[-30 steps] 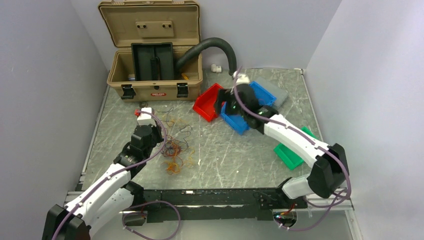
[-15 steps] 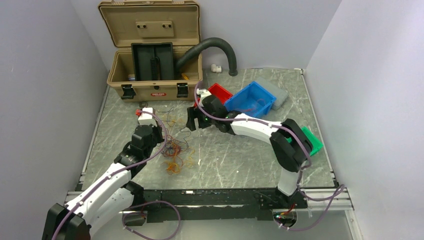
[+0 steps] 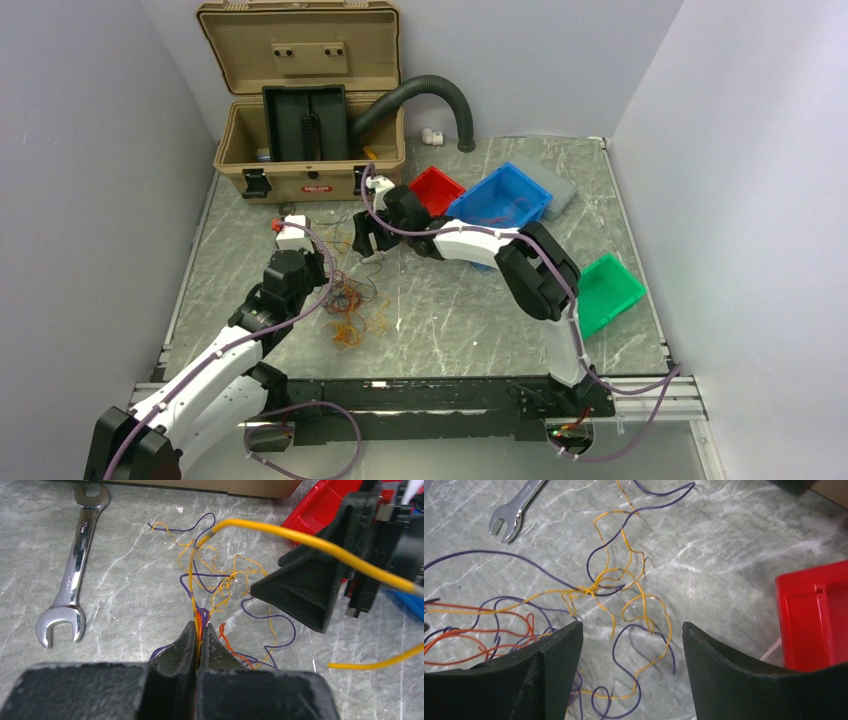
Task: Untangle the cables
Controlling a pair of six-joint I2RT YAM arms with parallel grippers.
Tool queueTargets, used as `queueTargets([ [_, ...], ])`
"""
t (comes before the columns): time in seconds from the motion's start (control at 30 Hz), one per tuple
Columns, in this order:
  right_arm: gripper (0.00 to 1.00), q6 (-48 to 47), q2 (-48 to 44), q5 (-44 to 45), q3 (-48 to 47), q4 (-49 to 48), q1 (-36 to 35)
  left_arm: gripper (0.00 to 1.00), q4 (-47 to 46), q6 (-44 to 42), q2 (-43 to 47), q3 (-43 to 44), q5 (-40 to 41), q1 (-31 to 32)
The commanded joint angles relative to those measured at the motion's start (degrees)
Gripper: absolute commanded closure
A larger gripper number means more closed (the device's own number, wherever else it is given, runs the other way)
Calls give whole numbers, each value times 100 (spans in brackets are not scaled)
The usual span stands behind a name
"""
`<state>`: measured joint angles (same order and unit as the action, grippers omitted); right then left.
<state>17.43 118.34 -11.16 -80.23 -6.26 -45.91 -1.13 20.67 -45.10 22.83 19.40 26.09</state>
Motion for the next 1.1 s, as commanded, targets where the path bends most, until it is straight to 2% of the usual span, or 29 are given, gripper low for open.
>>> queueTargets([
  [0.0, 30, -130, 315, -200, -495, -367, -7, 100, -206, -19, 65, 68, 60, 28],
  [0.07, 47, -38, 397, -279, -567, -400, -13, 100, -181, 2, 60, 71, 89, 28],
  [0.13, 72, 31, 347, -372, -580, -454, -16, 100, -154, 27, 71, 77, 143, 24],
  [0.2, 97, 107, 112, -80, -416, -529, -9, 100, -120, 57, 96, 75, 222, 28],
  [0.23, 100, 147, -48, 257, -316, -500, -7, 100, -93, 86, 113, 73, 290, 28],
  [0.4, 100, 251, -1239, 2358, 450, -132, 106, 100, 379, 394, 51, 188, 942, 26],
  [0.53, 100, 531, -2285, 3275, 933, 409, 519, 100, 771, 632, -211, 392, 1424, 28],
  [0.83, 100, 1244, -4455, 3588, 1507, 1720, 2335, 100, 1204, 971, -590, 624, 1938, 28],
  [1.07, 100, 1038, -5273, 4075, 1089, 2453, 2944, 100, 1347, 1039, -748, 706, 2078, 26],
])
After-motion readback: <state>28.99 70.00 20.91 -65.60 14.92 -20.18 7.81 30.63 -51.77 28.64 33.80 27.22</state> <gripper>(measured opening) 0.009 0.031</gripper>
